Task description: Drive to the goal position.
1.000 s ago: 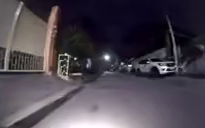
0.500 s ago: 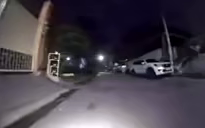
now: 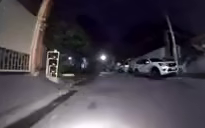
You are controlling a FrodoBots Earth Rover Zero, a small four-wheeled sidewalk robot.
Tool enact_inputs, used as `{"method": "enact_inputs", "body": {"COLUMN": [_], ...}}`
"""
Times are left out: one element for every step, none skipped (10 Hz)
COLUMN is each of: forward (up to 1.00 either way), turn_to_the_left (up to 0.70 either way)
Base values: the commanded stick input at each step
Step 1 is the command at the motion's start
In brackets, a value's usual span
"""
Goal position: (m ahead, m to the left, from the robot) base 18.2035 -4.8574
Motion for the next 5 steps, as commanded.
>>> {"method": "enact_inputs", "body": {"forward": [0.7, 0.7, 0.7, 0.7, 0.7], "turn_to_the_left": [0.0, -0.06, -0.3, -0.17, 0.0]}}
